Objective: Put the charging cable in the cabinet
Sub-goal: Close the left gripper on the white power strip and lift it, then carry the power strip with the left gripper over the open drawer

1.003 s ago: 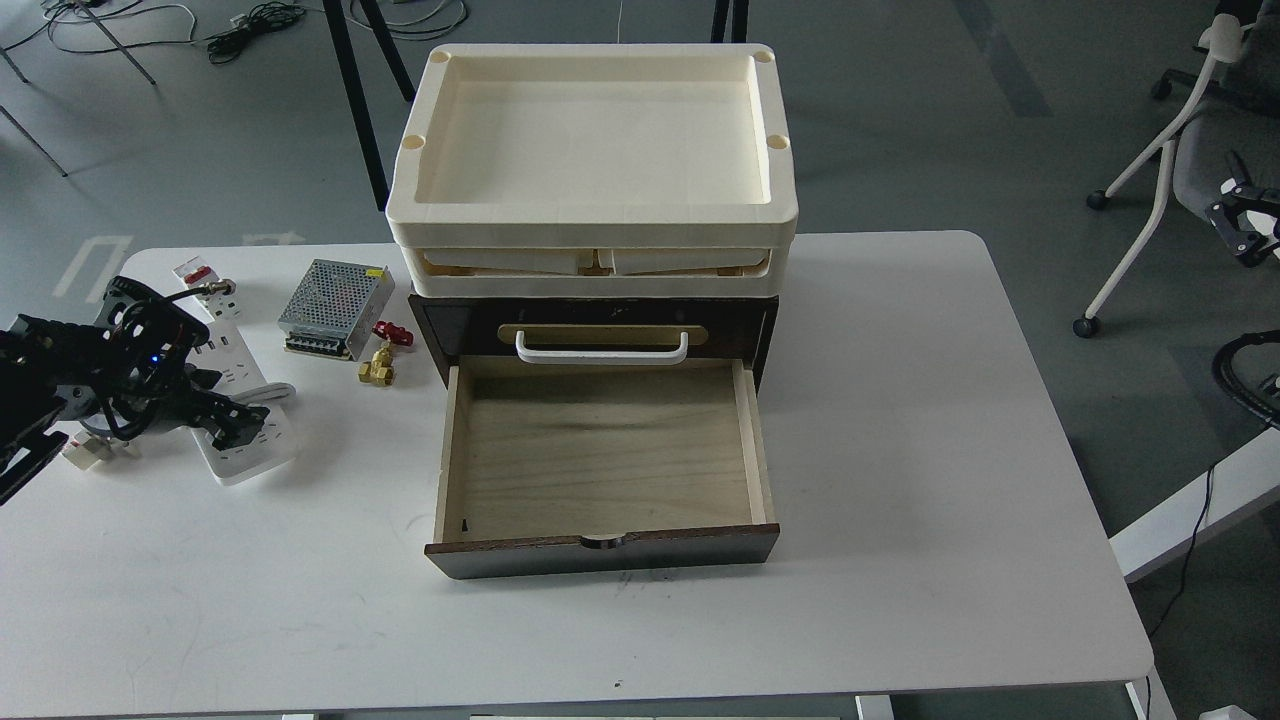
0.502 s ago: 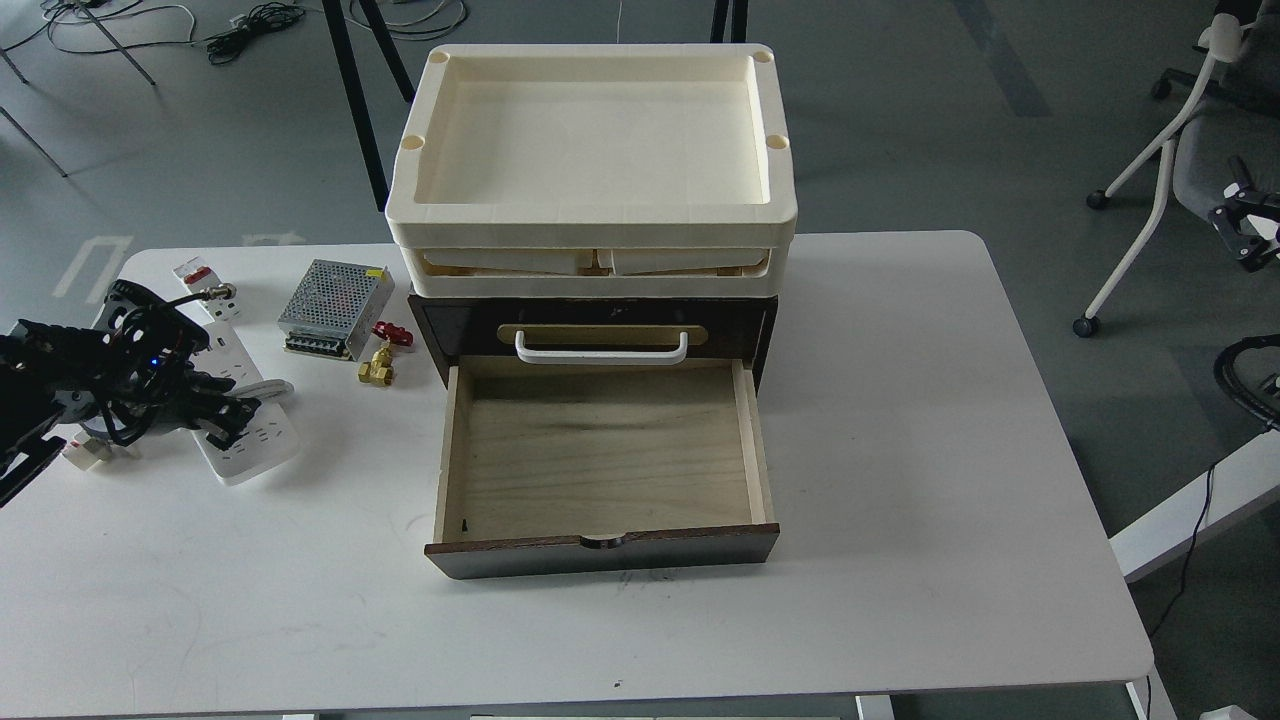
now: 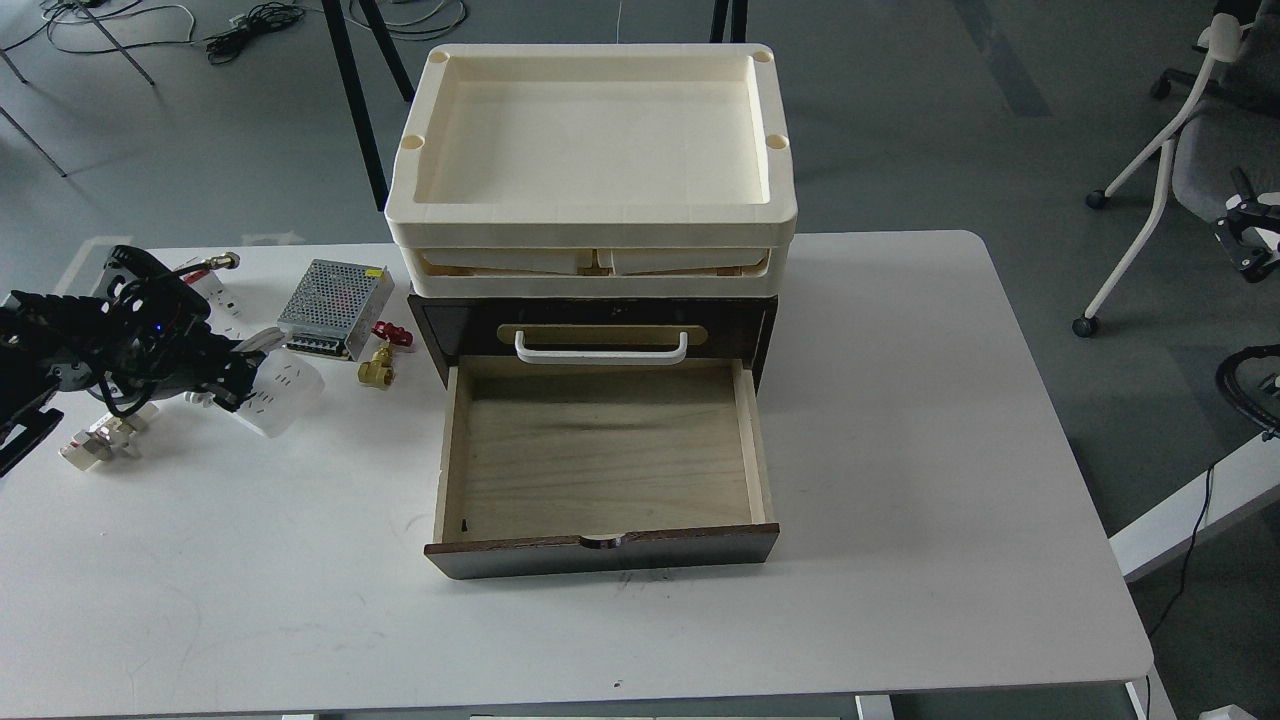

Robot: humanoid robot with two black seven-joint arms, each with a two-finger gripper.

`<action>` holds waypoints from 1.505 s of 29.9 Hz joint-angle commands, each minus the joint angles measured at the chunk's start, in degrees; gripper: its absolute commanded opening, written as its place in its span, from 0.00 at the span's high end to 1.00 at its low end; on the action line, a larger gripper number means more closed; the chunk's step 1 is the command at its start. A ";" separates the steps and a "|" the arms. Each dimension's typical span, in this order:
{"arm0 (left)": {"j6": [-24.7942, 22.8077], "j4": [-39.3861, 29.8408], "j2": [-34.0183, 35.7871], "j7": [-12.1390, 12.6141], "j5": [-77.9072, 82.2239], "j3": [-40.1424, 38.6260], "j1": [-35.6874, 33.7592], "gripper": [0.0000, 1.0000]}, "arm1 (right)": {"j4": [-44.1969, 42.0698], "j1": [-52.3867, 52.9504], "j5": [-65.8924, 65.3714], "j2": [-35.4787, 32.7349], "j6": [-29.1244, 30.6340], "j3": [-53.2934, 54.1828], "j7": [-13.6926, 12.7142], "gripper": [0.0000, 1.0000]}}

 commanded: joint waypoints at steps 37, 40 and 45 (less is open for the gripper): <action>-20.22 -70.48 31.96 0.01 -62.49 -1.22 -2.37 1.00 | -1.02 -0.88 0.00 -0.54 0.00 0.64 -0.10 0.00; -20.48 -69.78 28.01 0.01 -66.63 -3.41 -2.46 1.00 | -1.63 -1.32 0.08 -0.54 0.00 0.64 -0.10 0.00; -20.31 -66.62 21.68 0.01 -69.44 -3.94 -2.29 1.00 | -2.51 -1.50 0.08 -0.54 0.00 0.64 -0.10 0.00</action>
